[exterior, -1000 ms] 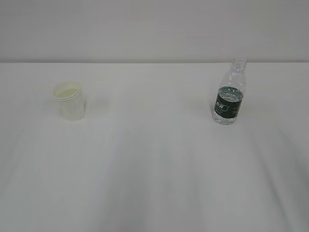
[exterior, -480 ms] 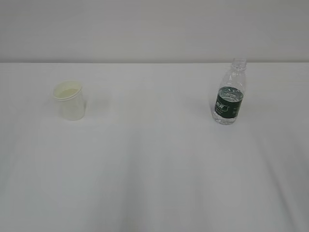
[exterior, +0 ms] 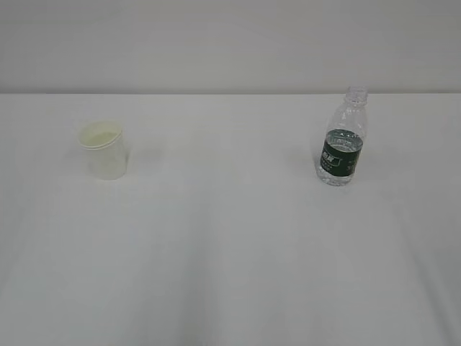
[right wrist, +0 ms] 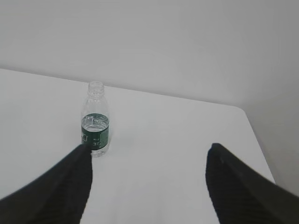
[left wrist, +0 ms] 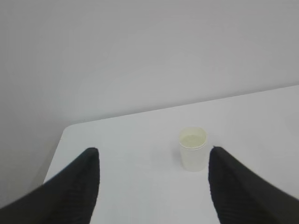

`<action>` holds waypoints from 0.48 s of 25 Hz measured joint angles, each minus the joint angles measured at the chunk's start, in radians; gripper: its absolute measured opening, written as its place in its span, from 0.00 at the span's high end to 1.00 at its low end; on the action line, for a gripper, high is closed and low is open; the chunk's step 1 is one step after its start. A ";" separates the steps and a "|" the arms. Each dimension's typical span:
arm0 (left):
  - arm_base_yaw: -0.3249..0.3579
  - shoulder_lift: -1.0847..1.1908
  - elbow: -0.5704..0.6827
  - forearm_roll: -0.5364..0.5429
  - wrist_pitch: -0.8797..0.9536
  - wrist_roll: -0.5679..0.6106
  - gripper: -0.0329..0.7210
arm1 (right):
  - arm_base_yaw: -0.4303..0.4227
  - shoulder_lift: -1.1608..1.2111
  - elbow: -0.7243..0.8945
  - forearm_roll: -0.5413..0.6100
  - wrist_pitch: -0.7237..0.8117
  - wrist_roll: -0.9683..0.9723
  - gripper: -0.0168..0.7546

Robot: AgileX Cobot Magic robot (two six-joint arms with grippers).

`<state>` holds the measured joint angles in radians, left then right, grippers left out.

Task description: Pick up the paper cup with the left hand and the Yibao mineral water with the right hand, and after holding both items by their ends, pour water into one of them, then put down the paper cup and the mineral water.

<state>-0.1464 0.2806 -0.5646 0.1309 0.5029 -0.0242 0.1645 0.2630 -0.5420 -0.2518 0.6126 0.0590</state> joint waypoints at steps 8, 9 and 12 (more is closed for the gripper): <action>0.000 -0.064 -0.055 -0.008 0.126 0.032 0.27 | 0.000 -0.053 -0.002 0.005 0.092 0.000 0.23; 0.000 -0.073 -0.063 -0.008 0.143 0.036 0.27 | 0.000 -0.058 -0.002 0.008 0.106 0.000 0.24; 0.000 -0.099 -0.081 -0.008 0.201 0.045 0.27 | 0.000 -0.060 -0.002 0.023 0.129 0.000 0.24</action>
<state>-0.1464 0.1812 -0.6455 0.1225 0.7042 0.0211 0.1645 0.2027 -0.5438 -0.2287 0.7412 0.0590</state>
